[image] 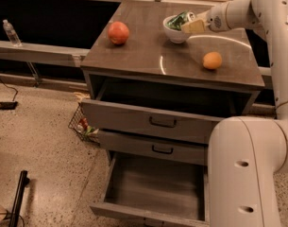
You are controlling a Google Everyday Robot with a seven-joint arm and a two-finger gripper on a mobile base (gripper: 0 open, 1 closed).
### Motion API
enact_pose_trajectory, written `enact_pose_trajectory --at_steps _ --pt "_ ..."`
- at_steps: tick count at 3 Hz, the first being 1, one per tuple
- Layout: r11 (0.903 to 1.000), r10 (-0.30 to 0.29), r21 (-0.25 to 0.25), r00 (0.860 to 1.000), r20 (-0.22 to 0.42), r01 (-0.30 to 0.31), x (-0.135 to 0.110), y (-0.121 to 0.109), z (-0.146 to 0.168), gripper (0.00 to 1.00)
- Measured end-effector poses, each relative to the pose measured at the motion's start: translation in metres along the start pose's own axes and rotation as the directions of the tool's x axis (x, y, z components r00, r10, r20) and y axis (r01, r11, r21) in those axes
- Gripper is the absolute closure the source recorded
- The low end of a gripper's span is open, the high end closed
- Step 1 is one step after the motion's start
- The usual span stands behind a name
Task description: Pick green can from white bowl and place on counter
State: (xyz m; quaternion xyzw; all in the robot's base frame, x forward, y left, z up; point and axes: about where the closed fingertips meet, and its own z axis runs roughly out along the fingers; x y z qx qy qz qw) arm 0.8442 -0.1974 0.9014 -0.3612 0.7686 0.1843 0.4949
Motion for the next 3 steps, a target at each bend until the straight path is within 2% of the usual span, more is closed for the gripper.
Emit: enact_pose_trajectory --at_steps 1,2,3 --pt "0.9997 -0.008 -0.021 1.000 0.003 0.008 -0.001 0.005 0.004 0.58" --pt "0.9997 -0.018 -0.015 1.000 0.004 0.018 -0.003 0.004 0.004 0.76" --pt "0.9992 -0.040 0.000 0.998 0.040 0.040 -0.018 0.003 0.004 0.98"
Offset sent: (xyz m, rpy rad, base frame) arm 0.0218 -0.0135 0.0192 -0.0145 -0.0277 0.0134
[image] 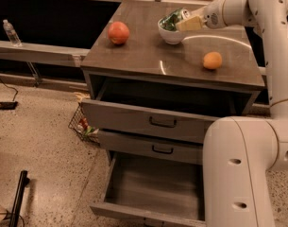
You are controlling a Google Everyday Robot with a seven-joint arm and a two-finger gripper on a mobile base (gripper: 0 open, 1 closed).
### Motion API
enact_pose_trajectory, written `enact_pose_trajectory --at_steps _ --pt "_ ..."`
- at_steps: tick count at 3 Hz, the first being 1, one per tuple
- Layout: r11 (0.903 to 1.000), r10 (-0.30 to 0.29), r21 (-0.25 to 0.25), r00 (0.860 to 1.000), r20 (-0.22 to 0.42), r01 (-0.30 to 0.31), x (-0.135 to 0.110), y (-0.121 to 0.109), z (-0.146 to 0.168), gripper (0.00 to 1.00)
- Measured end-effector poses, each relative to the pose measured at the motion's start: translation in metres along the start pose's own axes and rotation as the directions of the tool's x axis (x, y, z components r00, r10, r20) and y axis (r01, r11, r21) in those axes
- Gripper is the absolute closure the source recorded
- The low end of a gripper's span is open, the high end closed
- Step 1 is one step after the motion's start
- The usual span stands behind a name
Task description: Pick green can from white bowl and place on counter
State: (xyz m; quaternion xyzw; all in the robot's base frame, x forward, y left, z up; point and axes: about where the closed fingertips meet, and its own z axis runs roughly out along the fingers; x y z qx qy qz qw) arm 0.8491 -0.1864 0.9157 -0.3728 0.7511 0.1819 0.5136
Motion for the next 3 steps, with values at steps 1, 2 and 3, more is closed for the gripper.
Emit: enact_pose_trajectory --at_steps 1,2,3 --pt "0.9995 -0.020 0.026 0.998 0.053 0.019 -0.023 -0.003 -0.001 1.00" --pt "0.9962 -0.032 0.084 0.995 0.091 0.024 -0.040 -0.016 -0.014 1.00" --pt "0.9781 -0.037 0.207 0.995 0.095 0.017 -0.046 -0.049 -0.053 1.00"
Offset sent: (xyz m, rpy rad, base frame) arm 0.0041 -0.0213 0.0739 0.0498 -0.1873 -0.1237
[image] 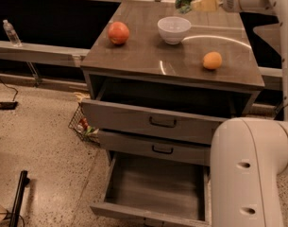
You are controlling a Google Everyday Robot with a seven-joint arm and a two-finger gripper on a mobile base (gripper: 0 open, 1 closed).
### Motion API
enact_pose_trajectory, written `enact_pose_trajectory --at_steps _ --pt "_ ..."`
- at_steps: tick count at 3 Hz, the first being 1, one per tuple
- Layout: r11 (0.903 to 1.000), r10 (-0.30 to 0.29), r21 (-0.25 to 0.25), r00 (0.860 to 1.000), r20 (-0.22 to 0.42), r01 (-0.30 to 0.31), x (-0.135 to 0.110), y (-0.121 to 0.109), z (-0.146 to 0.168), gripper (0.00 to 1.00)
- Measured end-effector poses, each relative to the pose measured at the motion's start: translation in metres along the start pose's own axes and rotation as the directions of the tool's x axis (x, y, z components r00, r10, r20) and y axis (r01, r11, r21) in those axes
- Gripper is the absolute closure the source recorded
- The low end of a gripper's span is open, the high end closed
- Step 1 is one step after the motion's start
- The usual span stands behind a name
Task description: Pick green can from white bowl and place on counter
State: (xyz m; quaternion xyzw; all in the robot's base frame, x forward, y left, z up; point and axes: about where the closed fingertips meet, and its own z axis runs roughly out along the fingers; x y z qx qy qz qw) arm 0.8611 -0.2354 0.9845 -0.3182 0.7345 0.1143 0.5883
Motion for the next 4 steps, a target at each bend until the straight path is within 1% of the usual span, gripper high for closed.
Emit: enact_pose_trajectory --at_steps 1,2,3,4 --pt "0.9903 0.012 0.139 1.000 -0.015 -0.010 -0.002 -0.043 -0.039 1.00" --pt "0.9716 0.058 0.233 0.997 -0.053 -0.044 0.014 -0.072 -0.066 1.00" --pt "0.9595 0.136 0.261 0.986 -0.095 -0.107 0.041 -0.081 -0.073 1.00" --pt "0.9578 0.188 0.242 0.975 -0.121 -0.155 0.060 -0.073 -0.066 1.00"
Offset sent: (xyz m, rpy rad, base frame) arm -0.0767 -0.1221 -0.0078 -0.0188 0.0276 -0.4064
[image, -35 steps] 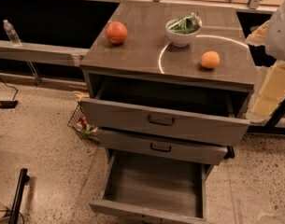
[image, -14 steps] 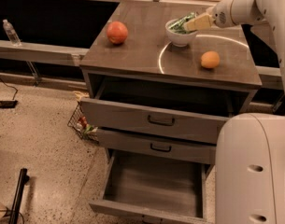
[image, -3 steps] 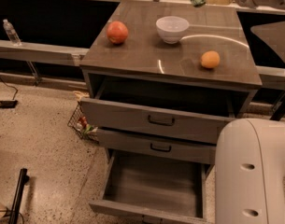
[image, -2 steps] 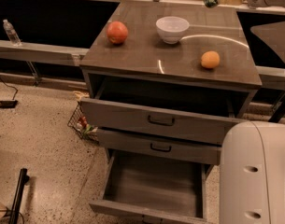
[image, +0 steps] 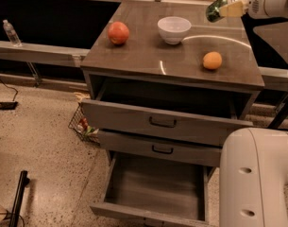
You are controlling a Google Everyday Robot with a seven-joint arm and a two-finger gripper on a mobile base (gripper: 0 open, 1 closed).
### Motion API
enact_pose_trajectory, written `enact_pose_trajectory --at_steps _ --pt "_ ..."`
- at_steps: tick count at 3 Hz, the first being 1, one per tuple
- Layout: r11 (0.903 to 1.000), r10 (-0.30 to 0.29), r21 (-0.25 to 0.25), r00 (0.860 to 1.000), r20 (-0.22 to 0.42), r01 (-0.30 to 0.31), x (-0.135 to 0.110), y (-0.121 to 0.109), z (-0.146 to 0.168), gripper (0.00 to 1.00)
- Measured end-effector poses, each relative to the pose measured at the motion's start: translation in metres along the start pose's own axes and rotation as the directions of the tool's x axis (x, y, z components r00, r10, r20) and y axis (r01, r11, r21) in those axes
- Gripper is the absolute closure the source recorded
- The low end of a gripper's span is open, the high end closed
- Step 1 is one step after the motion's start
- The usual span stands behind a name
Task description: Pick green can from white bowl and place on counter
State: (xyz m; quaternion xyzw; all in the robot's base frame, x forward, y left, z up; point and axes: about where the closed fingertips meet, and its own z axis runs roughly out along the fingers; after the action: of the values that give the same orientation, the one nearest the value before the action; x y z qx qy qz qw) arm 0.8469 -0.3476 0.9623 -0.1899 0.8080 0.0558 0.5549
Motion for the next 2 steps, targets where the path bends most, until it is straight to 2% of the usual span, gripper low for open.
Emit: enact_pose_trajectory --at_steps 1,2 --pt "0.9988 0.024 -0.041 0.999 -0.038 -0.025 0.016 0.017 0.009 1.00" --pt "0.9965 0.032 -0.075 0.996 -0.078 -0.037 0.033 0.037 0.012 0.84"
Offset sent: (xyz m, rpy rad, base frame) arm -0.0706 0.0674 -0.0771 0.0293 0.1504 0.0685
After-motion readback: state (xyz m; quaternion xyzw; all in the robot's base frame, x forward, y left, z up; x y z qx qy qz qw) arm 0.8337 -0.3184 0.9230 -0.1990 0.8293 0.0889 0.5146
